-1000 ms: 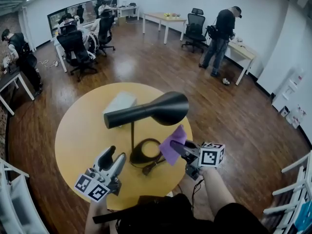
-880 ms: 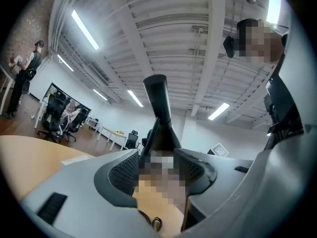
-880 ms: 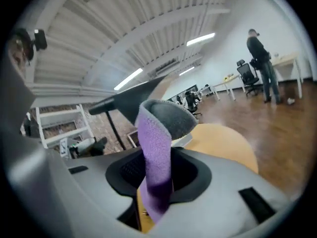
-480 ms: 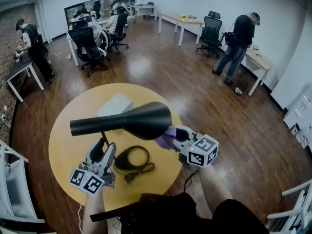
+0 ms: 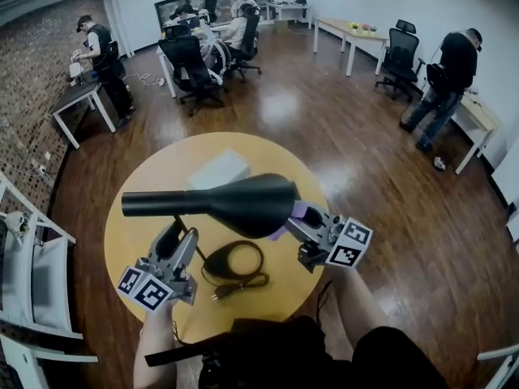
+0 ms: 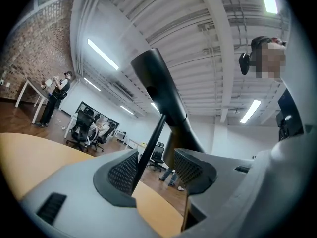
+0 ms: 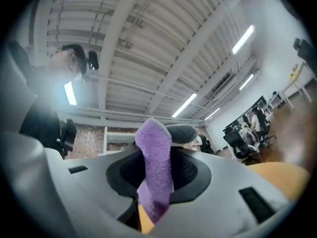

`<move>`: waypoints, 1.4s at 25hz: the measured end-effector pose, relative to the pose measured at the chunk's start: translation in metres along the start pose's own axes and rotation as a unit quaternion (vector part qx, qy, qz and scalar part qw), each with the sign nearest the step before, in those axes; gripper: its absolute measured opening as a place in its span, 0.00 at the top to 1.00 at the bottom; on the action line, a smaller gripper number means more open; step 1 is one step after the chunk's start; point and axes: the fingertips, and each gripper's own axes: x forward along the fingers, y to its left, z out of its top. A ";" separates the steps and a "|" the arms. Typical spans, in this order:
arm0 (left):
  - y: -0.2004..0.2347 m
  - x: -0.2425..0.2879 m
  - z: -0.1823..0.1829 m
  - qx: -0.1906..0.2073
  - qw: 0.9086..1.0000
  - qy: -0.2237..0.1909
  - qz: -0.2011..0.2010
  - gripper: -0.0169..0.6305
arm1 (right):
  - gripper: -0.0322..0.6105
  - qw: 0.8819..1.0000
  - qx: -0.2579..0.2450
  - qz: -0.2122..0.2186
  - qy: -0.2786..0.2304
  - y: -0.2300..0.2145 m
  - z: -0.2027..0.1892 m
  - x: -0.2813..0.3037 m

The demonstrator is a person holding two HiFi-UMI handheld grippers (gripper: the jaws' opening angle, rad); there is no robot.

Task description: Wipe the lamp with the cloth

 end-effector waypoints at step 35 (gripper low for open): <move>0.005 0.003 -0.006 -0.012 1.000 0.016 -0.022 0.65 | 0.78 0.917 0.283 0.281 -0.005 0.001 -0.056 0.062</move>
